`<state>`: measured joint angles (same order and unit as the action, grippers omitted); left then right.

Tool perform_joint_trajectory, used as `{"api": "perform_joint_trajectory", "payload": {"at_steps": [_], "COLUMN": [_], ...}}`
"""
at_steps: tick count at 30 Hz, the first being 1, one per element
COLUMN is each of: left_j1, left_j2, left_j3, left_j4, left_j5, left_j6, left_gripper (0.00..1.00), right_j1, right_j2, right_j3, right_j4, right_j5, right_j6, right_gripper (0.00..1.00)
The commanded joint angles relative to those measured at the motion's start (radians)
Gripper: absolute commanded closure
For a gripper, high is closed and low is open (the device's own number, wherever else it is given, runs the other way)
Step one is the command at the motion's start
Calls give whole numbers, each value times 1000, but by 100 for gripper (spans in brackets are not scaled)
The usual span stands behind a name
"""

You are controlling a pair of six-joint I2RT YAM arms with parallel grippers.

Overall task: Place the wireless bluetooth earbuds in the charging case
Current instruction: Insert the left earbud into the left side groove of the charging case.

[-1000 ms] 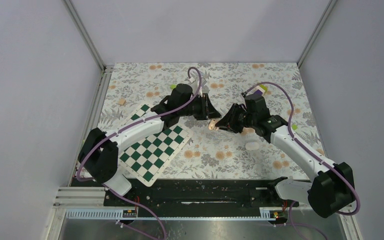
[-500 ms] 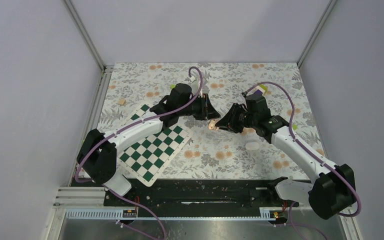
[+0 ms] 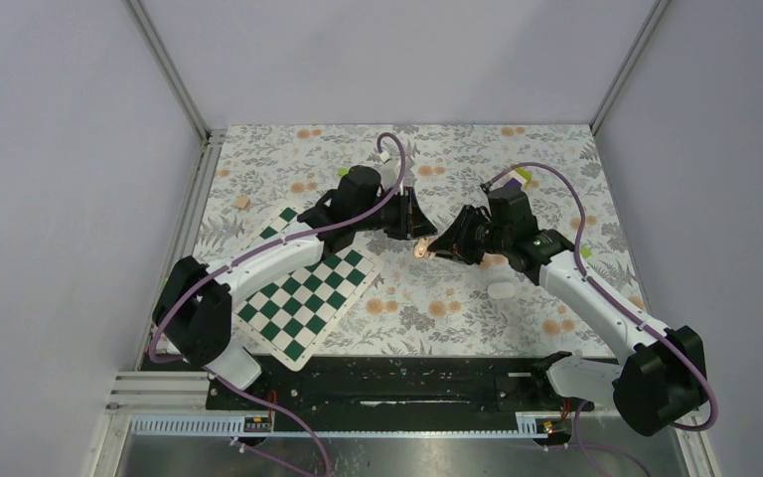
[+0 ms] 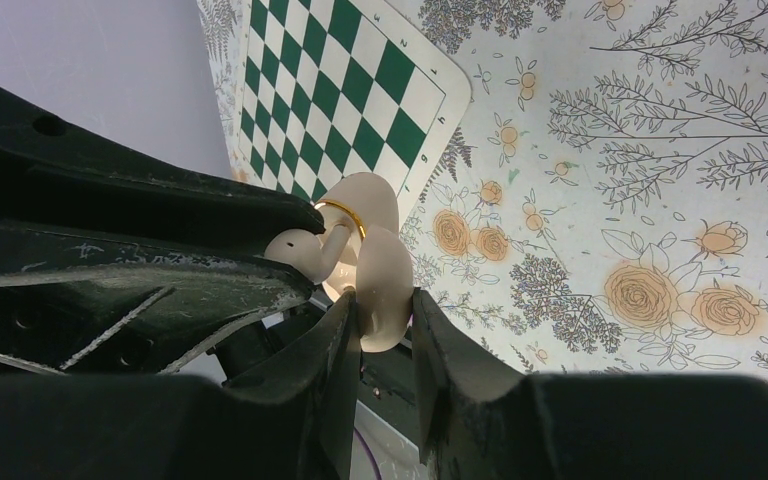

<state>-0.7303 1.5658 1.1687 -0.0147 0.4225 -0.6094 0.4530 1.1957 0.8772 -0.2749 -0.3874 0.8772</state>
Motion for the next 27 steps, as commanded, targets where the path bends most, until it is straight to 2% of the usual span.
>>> {"api": "perform_joint_trajectory", "payload": {"at_steps": [1, 13, 27], "left_j1": [-2, -2, -2], "left_j2": [-19, -20, -52], "left_j3": [12, -2, -67], "left_j4": [16, -6, 51], "left_j5": [3, -2, -20], "left_j6": [30, 71, 48], "left_gripper": [100, 100, 100], "right_j1": [9, 9, 9], "right_j2": [-33, -41, -47], "right_j3": [9, 8, 7], "right_j4": [17, 18, 19], "right_j5": [-26, -30, -22], "right_j6": [5, 9, 14], "right_gripper": [100, 100, 100]}}
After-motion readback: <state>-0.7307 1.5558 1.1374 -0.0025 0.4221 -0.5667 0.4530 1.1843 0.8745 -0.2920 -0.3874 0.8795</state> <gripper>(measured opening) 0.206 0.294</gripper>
